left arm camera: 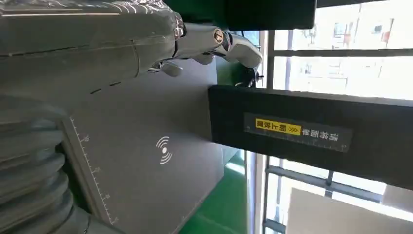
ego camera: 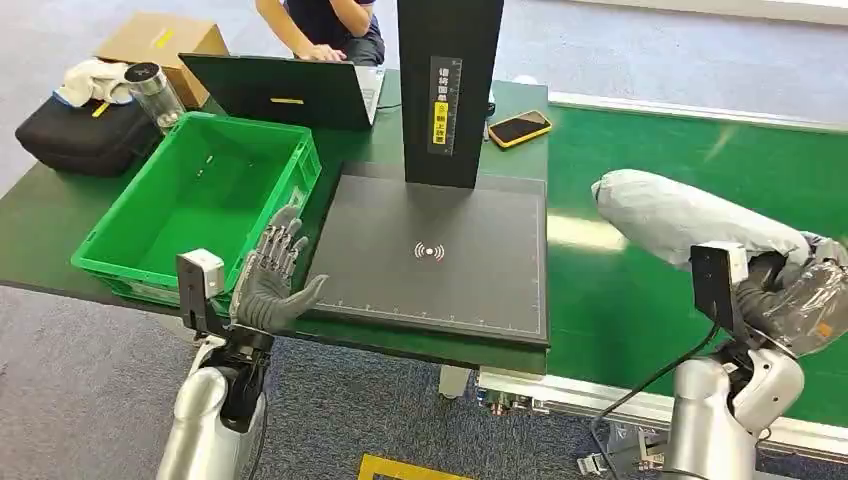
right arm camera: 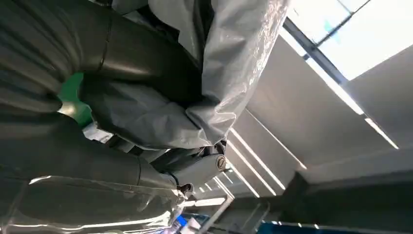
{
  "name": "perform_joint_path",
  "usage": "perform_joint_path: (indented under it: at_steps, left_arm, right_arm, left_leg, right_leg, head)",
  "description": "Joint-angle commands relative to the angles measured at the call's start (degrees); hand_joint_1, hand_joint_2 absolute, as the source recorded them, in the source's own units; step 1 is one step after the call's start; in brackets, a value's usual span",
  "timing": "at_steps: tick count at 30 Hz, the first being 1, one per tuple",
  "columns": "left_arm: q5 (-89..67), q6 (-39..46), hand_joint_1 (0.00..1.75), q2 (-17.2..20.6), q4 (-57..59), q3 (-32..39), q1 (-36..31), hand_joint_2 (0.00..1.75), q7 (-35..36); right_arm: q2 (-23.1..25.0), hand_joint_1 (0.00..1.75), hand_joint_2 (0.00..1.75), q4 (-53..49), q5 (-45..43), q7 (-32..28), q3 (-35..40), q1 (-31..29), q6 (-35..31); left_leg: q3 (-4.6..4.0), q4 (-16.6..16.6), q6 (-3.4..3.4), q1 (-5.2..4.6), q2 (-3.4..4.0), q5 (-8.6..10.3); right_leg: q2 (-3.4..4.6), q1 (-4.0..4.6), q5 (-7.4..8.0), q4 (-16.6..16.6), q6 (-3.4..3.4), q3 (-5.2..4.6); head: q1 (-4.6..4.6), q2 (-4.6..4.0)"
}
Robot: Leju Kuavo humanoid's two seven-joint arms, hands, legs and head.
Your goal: Moved the parcel from conveyor to table for the left to box.
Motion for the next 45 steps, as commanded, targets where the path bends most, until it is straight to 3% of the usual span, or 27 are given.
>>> perform_joint_path:
  at_steps: [1,3,8,9,12,13,23,30,33,38,45]
  left_arm:
    - [0.3,0.4,0.0,0.9,7.3,-1.0,-4.7,1.75,-0.7]
    - [0.6,0.4,0.0,1.2,8.2,-1.2,-5.4,1.75,-1.1]
    - [0.8,0.3,0.0,1.6,9.9,-1.6,-6.7,1.75,-1.5]
    - [0.8,0.1,0.0,1.8,10.6,-1.8,-7.1,1.75,-1.9]
    - [0.9,0.3,0.0,2.0,11.1,-2.0,-7.1,1.75,-2.5]
    - [1.2,0.2,0.0,2.3,11.4,-2.1,-7.1,1.75,-2.7]
    - [1.7,0.1,0.0,2.9,12.6,-3.2,-7.4,1.75,-3.7]
    - [1.9,0.1,0.0,3.1,13.7,-4.3,-7.7,1.75,-4.4]
    - [2.0,-0.1,0.0,3.1,13.8,-4.6,-8.0,1.75,-4.5]
    - [2.0,-0.2,0.0,2.8,14.4,-5.1,-8.8,1.75,-4.3]
    - [2.1,0.6,0.0,3.0,15.3,-5.8,-9.1,1.75,-4.4]
  right_arm:
    - [8.0,1.75,1.75,-8.8,-0.5,-8.2,-2.4,-1.3,-0.5]
    - [7.1,1.75,1.75,-8.0,2.1,-8.2,4.8,0.3,-0.5]
    - [6.4,1.75,1.75,-4.4,6.9,-7.8,13.9,1.8,-0.5]
    - [5.5,1.75,1.75,-2.5,8.3,-6.9,18.7,2.6,-0.5]
    - [3.9,1.75,1.75,-1.1,8.2,-4.2,23.6,3.4,-0.5]
    - [1.7,1.75,1.75,0.7,8.2,-0.7,28.4,3.5,-0.5]
    - [-3.1,1.75,1.75,16.9,8.5,-0.4,41.6,0.0,-0.5]
    - [-3.5,1.75,1.75,22.5,6.7,-1.7,51.3,-0.6,-0.5]
    - [-4.0,1.75,1.75,30.1,3.9,-3.3,58.1,-3.8,-0.5]
    - [-4.7,1.75,1.75,29.0,1.8,-3.9,62.5,-3.5,-0.5]
    - [-5.1,1.75,1.75,28.5,3.2,3.5,66.1,-6.5,-0.5]
  left_leg:
    - [0.08,0.0,-0.02,-0.03,0.05,0.0]
    - [0.13,-0.1,-0.02,-0.02,0.08,-0.01]
    - [0.32,-0.1,-0.03,0.0,0.27,-0.04]
    - [0.24,-0.1,-0.02,0.0,0.2,-0.02]
    - [0.18,-0.1,-0.02,0.03,0.17,-0.02]
    - [0.3,-0.1,-0.03,0.02,0.21,-0.04]
    - [0.43,-0.2,0.0,0.03,0.18,-0.01]
    - [0.22,-0.1,-0.02,0.04,0.13,-0.03]
    - [0.3,-0.1,-0.02,0.06,0.15,-0.02]
    - [0.3,-0.1,-0.01,0.07,0.06,0.02]
    - [0.21,-0.1,-0.03,0.03,0.14,0.0]
  right_leg:
    - [0.06,-0.02,-0.01,0.0,-0.05,0.04]
    - [0.09,-0.01,-0.01,0.0,-0.06,0.07]
    - [0.28,0.01,0.02,-0.1,-0.09,0.21]
    - [0.21,0.01,0.02,-0.1,-0.07,0.17]
    - [0.18,0.03,0.02,-0.1,-0.06,0.13]
    - [0.22,0.03,0.01,-0.1,-0.08,0.23]
    - [0.17,0.04,0.03,-0.2,-0.09,0.4]
    - [0.14,0.05,-0.01,-0.1,-0.07,0.19]
    - [0.15,0.08,0.0,-0.1,-0.09,0.26]
    - [0.06,0.07,-0.01,-0.1,-0.09,0.27]
    - [0.14,0.03,-0.02,0.0,-0.09,0.16]
  head:
    - [0.02,-0.02]
    - [0.02,-0.02]
    - [0.04,0.0]
    - [0.02,-0.02]
    - [0.02,-0.02]
    - [0.02,-0.02]
    - [0.04,0.0]
    - [0.0,0.0]
    - [0.02,0.0]
    - [0.04,0.0]
    - [0.02,-0.02]
